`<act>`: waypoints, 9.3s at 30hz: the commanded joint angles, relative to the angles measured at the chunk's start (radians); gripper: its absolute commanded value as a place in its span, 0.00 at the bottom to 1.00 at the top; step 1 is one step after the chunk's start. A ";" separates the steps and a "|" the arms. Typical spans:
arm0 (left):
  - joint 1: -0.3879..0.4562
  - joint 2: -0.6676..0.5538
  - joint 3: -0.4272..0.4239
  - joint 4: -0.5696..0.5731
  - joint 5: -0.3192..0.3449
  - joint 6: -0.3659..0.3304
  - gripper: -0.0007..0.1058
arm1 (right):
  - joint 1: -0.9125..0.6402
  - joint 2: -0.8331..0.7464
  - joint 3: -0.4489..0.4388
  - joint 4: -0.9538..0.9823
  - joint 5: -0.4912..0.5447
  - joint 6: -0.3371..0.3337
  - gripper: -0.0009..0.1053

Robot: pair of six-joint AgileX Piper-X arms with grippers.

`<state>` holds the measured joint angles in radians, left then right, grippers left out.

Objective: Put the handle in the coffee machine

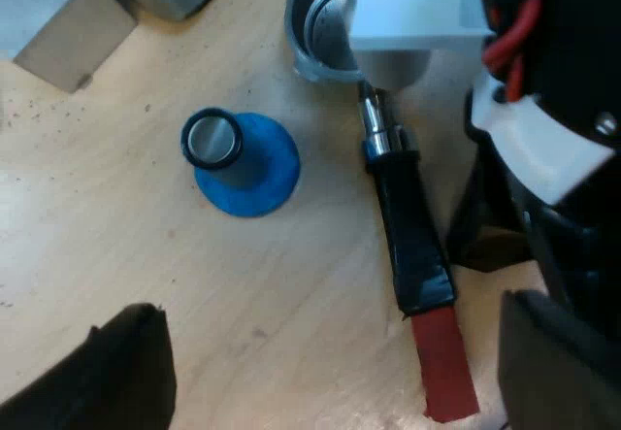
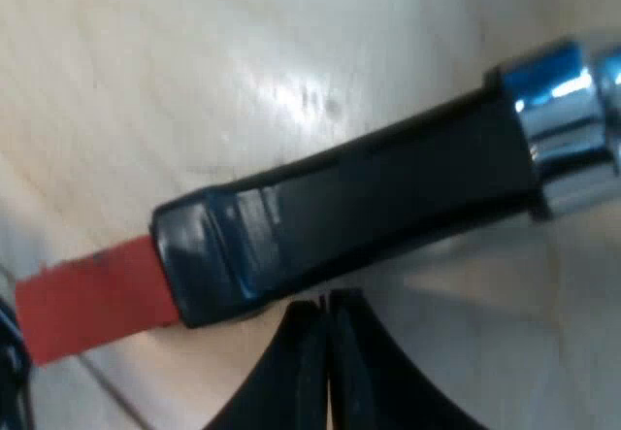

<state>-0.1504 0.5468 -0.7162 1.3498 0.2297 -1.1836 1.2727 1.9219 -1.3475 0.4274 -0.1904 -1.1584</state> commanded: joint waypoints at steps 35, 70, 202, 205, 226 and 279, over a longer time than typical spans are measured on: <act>0.023 -0.292 -0.085 0.038 0.126 -0.104 0.66 | -0.089 -0.385 -0.017 0.486 0.282 -0.275 0.06; 0.023 -0.307 0.032 0.030 0.193 -0.140 0.66 | -0.213 -0.225 -0.077 0.237 0.106 -0.438 0.80; 0.023 -0.060 0.128 -0.179 0.401 0.154 0.67 | -0.292 -0.357 -0.123 0.567 0.153 -0.356 0.01; 0.023 -0.060 0.162 -0.206 0.404 0.154 0.67 | -0.292 -0.381 -0.123 0.591 0.169 -0.356 0.01; 0.023 0.121 0.230 -0.426 0.501 0.200 0.67 | -0.292 -0.431 -0.123 0.599 0.133 -0.319 0.01; 0.020 0.168 0.259 -0.489 0.563 0.247 0.01 | -0.292 -0.431 -0.123 0.573 0.133 -0.292 0.99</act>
<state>-0.1281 0.7156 -0.4560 0.8594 0.7730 -0.9358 0.9826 1.5095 -1.4590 1.0341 -0.0383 -1.4246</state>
